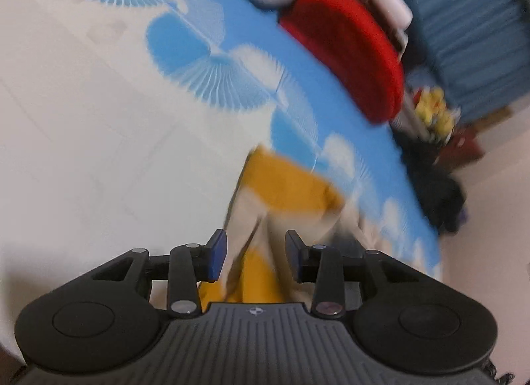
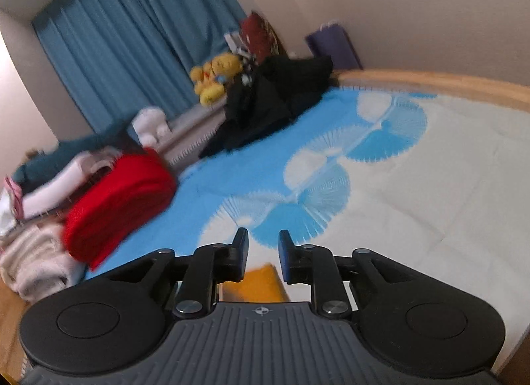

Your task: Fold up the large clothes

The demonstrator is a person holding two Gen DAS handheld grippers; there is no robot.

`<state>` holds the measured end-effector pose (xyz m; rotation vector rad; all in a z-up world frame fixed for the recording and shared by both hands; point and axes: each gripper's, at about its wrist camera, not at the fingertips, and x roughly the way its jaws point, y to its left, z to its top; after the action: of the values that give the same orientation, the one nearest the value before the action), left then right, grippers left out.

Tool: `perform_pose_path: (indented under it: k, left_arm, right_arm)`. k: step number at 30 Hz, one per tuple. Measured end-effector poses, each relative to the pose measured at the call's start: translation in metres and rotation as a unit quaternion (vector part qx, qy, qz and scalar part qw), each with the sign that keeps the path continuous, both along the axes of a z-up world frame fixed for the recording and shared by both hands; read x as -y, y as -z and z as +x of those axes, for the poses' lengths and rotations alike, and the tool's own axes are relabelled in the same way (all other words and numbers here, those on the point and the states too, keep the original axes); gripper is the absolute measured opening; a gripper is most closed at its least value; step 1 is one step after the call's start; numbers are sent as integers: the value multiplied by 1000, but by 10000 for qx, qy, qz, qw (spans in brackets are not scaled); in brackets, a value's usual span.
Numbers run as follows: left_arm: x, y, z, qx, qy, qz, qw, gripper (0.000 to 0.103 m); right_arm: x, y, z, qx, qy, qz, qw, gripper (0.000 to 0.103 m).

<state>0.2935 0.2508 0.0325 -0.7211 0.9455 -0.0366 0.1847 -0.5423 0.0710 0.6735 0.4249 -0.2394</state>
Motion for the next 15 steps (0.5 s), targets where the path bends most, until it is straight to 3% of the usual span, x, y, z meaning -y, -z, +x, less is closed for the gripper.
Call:
perform_pose_path:
  k: [2, 4, 6, 8, 11, 13, 15]
  left_arm:
    - [18, 0, 3, -13, 430, 441, 9981, 42]
    - [34, 2, 9, 31, 759, 903, 9930, 42]
    - [45, 8, 14, 18, 941, 1245, 9877, 42]
    - [58, 17, 20, -2, 1045, 1505, 9831, 44]
    - [73, 31, 24, -50, 1285, 1752, 9761, 63]
    - [89, 35, 31, 16, 1480, 2106, 9663, 86]
    - [101, 40, 37, 97, 1639, 2550, 9529, 88]
  right_arm:
    - [-9, 25, 1, -80, -223, -222, 9995, 23]
    - [-15, 42, 14, -712, -392, -319, 9962, 25]
    - [-19, 48, 22, -635, -717, -342, 9948, 32]
    - [-25, 56, 30, -831, -921, -490, 9911, 37]
    - [-32, 74, 40, -1183, -1226, -495, 9841, 46]
    - [-39, 88, 50, -1545, -1388, -600, 9764, 46]
    - [-44, 101, 58, -1843, -1502, -761, 9683, 46]
